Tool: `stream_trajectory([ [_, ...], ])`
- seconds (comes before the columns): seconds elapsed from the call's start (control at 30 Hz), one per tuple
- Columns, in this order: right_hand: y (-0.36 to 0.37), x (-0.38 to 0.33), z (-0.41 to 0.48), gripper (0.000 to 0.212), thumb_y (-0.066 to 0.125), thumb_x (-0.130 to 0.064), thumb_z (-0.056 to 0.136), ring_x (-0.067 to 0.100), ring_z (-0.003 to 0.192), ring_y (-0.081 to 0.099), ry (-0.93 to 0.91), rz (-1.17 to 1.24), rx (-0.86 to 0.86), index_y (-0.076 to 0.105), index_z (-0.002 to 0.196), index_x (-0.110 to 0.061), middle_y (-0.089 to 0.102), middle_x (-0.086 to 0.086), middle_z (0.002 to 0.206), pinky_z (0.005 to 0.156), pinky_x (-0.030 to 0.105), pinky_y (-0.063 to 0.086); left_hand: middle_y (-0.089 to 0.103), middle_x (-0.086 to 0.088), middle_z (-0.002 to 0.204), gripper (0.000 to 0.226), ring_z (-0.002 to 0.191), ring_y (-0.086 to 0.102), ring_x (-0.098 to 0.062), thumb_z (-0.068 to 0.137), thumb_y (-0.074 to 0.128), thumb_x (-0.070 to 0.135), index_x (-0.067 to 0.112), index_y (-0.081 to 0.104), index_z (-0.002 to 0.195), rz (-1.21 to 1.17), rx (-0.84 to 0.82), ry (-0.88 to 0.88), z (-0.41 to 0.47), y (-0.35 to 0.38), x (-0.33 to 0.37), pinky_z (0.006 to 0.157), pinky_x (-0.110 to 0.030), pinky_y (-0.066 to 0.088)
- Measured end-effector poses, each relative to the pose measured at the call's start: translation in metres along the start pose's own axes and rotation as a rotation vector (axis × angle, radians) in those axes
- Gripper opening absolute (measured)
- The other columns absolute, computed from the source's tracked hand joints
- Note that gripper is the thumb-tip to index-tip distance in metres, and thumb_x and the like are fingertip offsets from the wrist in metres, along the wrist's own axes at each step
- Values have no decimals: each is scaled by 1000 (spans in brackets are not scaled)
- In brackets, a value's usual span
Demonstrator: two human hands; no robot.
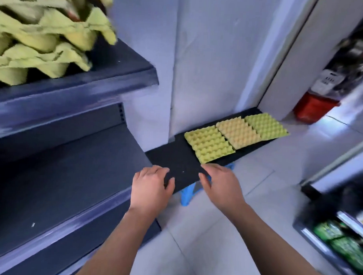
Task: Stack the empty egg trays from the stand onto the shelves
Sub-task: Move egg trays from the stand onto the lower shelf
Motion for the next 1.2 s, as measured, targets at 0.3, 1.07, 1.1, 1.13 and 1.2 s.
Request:
stream_trajectory([
  [0.3, 3, 158, 72, 22, 58, -23, 90, 31, 88, 63, 167, -52, -26, 68, 102, -8, 70, 10, 96, 75, 42, 51, 68, 1, 109, 33, 99, 61, -26, 85, 65, 37, 19, 69, 113, -30, -179, 2, 117, 116, 85, 89, -37, 43],
  [1.07, 154, 476, 307, 44, 49, -34, 95, 20, 118, 48, 334, 99, -492, 49, 135, -17, 56, 0, 129, 93, 31, 42, 52, 1, 134, 52, 119, 50, -22, 91, 55, 43, 22, 48, 138, -90, -495, -482, 364, 389, 129, 96, -37, 43],
  [1.1, 166, 488, 315, 45, 48, -34, 95, 19, 123, 45, 333, 102, -524, 46, 137, -17, 52, 0, 133, 96, 32, 40, 51, 0, 135, 53, 120, 49, -23, 90, 57, 42, 23, 47, 139, -102, -498, -535, 366, 401, 127, 96, -38, 43],
  [1.13, 177, 499, 321, 47, 47, -35, 96, 18, 127, 41, 330, 102, -558, 44, 139, -17, 49, 0, 138, 99, 32, 38, 50, 0, 136, 55, 120, 48, -24, 90, 58, 42, 23, 45, 139, -111, -501, -586, 367, 413, 125, 96, -39, 43],
  [1.2, 202, 517, 333, 49, 45, -35, 97, 18, 132, 36, 304, 96, -631, 39, 142, -18, 43, 0, 143, 103, 31, 35, 48, -1, 136, 58, 120, 48, -24, 88, 61, 41, 24, 43, 140, -134, -509, -693, 368, 436, 118, 95, -41, 43],
])
Point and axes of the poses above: each hand's wrist, its own z-axis towards the middle knuckle, its own y-axis out of the palm, x = y × z, the point moved 6 cm from there along z, towards the middle knuckle
